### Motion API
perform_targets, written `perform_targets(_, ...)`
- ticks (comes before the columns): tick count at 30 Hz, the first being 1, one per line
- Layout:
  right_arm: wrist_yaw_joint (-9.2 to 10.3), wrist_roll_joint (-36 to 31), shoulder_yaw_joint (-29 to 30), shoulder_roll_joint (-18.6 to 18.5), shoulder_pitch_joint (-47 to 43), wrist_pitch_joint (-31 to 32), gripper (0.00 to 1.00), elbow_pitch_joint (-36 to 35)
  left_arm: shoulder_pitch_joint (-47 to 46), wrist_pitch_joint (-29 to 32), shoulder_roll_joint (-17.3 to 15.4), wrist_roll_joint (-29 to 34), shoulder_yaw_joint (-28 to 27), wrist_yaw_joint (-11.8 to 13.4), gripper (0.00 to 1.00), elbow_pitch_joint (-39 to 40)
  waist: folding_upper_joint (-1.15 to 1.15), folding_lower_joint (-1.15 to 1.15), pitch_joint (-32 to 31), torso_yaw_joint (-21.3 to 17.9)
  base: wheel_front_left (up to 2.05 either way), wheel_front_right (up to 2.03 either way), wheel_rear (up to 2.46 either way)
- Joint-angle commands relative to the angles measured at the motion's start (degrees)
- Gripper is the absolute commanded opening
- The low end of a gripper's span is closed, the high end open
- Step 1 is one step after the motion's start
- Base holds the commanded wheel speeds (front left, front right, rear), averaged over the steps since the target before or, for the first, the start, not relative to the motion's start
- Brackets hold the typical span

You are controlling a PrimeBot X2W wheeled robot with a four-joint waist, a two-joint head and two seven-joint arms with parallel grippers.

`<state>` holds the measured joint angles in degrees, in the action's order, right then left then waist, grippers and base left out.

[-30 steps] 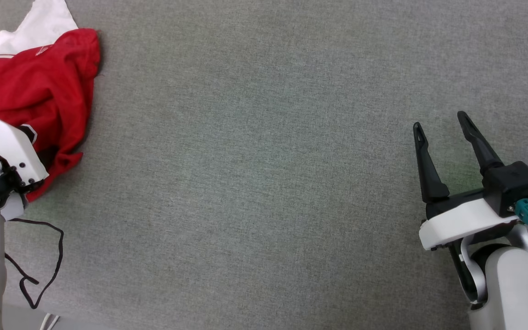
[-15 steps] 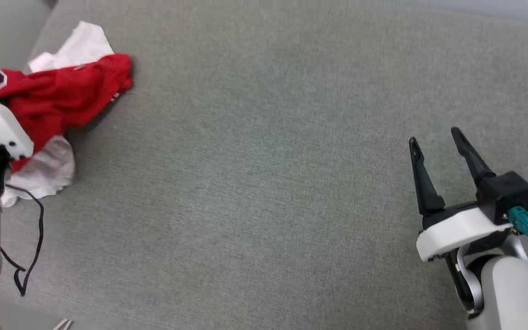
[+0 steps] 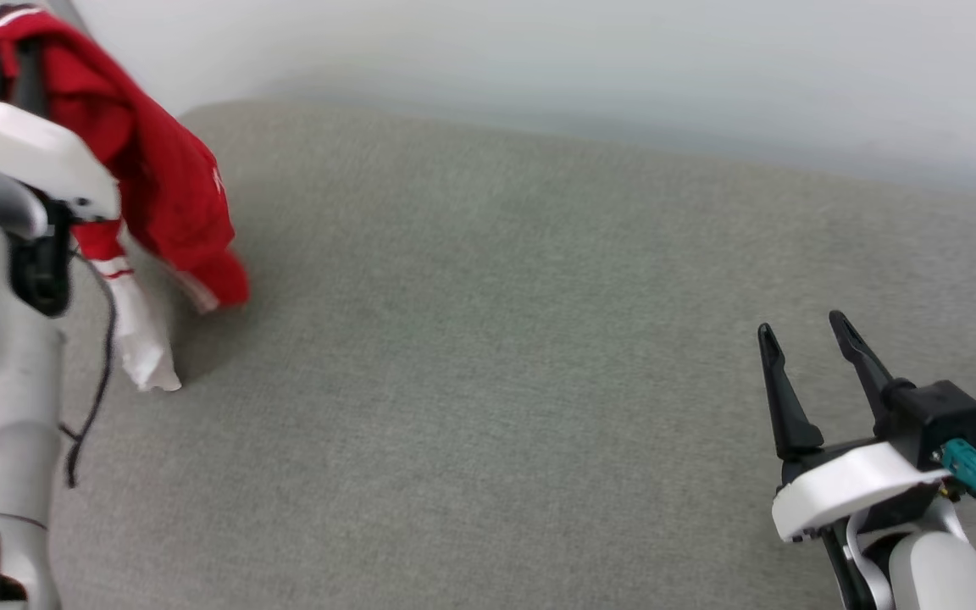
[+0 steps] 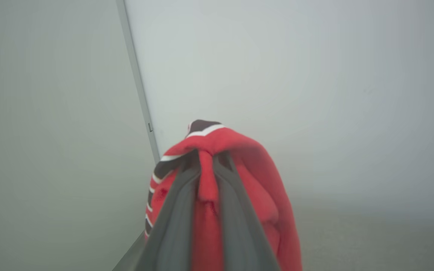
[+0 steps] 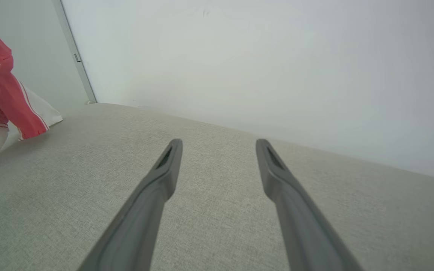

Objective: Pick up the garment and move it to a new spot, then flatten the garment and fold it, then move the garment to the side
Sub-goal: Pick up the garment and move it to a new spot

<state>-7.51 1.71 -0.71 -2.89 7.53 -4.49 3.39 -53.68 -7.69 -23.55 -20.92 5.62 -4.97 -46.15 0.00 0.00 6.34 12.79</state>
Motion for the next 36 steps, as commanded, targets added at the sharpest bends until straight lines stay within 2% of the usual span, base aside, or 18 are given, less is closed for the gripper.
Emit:
perform_targets(1, 0.04, 0.7, 0.1, 0.0, -1.1, -0.2, 1.0, 0.1, 1.2, -0.2, 0.7, 0.4, 0.8, -0.2, 0.0, 0.9, 0.0, 0.0, -2.6, -2.2, 0.0, 0.0, 0.0)
perform_targets(9, 0.04, 0.7, 1.4, 0.0, -5.1, 1.2, 1.0, -0.9, 8.2, 1.0, 9.0, -0.9, 6.5, -1.5, 0.0, 9.9, 0.0, 0.0, -6.6, -8.7, 0.0, 0.0, 0.0)
perform_targets(15, 0.04, 0.9, 2.1, 0.0, -6.7, 2.4, 1.0, -2.3, 14.7, 2.2, 16.3, -3.3, 12.1, -2.0, 0.0, 17.7, 0.0, 0.0, -6.7, -13.9, 0.0, 0.0, 0.0)
perform_targets(18, 0.04, 1.0, 2.2, 0.0, -6.9, 2.8, 1.0, -2.8, 17.9, 2.8, 18.6, -4.3, 16.0, -2.2, 0.0, 20.9, 0.0, 0.0, -6.1, -15.9, 0.0, 0.0, 0.0)
perform_targets(23, 0.04, 1.6, 1.7, 0.1, -6.3, 2.6, 1.0, -3.4, 24.6, 4.0, 20.0, -5.7, 23.2, -2.1, 0.0, 22.5, 0.0, 0.0, -3.5, -18.2, 0.0, 0.0, 0.0)
perform_targets(30, 0.04, 2.3, 1.1, 0.0, -4.7, 1.3, 1.0, -1.9, 35.4, 5.8, 20.4, -7.4, 29.8, -1.7, 0.0, 16.5, 0.0, 0.0, -0.6, -19.3, 0.0, 0.0, 0.0)
perform_targets(31, 0.04, 2.4, 0.9, 0.0, -4.6, 1.1, 1.0, -1.7, 36.2, 5.9, 20.3, -7.5, 30.2, -1.7, 0.2, 15.9, 0.0, 0.0, -0.5, -19.2, 0.0, 0.0, 0.0)
perform_targets(33, 0.04, 2.6, 1.1, 0.0, -4.6, 0.8, 1.0, -1.0, 37.5, 5.3, 20.2, -7.8, 30.4, -1.7, 0.98, 15.5, 0.0, 0.0, -0.8, -18.7, 0.0, 0.0, 0.0)
perform_targets(36, 0.04, 2.5, 1.2, 0.0, -4.8, 0.5, 1.0, -0.2, 38.0, 3.0, 20.1, -8.4, 29.9, -1.5, 1.0, 16.5, 0.0, 0.0, -1.9, -17.5, 0.0, 0.0, 0.0)
